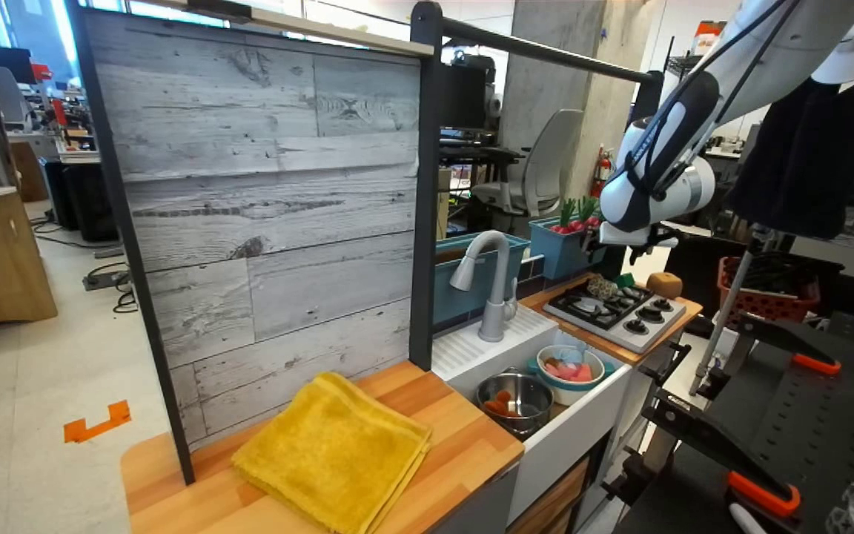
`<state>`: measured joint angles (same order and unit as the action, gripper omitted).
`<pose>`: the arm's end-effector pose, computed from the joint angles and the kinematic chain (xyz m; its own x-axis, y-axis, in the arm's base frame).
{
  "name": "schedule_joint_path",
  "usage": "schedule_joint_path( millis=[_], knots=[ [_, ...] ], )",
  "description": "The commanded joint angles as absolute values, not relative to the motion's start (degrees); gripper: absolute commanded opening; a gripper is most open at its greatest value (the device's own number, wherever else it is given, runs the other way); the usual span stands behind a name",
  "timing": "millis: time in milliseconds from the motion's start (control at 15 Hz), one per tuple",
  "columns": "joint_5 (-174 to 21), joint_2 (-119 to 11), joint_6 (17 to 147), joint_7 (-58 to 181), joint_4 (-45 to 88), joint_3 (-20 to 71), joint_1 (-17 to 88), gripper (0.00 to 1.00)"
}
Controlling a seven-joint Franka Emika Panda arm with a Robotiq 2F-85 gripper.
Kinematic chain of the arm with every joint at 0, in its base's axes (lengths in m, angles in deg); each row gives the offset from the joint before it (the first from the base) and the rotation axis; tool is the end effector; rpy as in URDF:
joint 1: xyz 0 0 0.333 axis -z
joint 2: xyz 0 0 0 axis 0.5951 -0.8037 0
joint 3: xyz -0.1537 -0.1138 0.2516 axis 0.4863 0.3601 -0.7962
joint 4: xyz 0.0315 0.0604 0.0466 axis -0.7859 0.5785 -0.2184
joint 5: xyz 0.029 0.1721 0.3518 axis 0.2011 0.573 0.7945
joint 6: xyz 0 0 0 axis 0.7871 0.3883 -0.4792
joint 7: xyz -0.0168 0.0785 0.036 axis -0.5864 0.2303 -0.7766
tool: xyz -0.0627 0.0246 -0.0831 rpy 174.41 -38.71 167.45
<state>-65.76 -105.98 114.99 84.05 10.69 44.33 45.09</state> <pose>0.6429 -0.3284 0.0480 0.6128 -0.6497 0.4498 -0.7586 -0.6431 0.1045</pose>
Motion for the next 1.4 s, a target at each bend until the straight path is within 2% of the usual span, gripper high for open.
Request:
schedule_joint_path(
  millis=[0, 133, 267, 600, 667, 867, 1333],
  knots=[
    [-64.7, -107.7, 114.76, 84.29, 8.63, 45.58, 44.98, 1.0],
    [-64.67, -109.11, 114.74, 85.09, 6.89, 46.21, 45.06, 1.0],
    [-68.9, -104.7, 112.81, 72.71, 9.03, 41.28, 49.97, 1.0],
    [-73.24, -103.79, 107.06, 53.79, 4.47, 33.61, 59.44, 1.0],
    [-71.92, -105.33, 110.55, 59.62, 4.98, 37.05, 56.61, 1.0],
    [-72.02, -105.18, 110.01, 58.68, 4.9, 36.57, 57.75, 1.0],
    [-70.28, -113.69, 111.56, 70.71, -3.57, 40.93, 54.06, 1.0]
  ],
)
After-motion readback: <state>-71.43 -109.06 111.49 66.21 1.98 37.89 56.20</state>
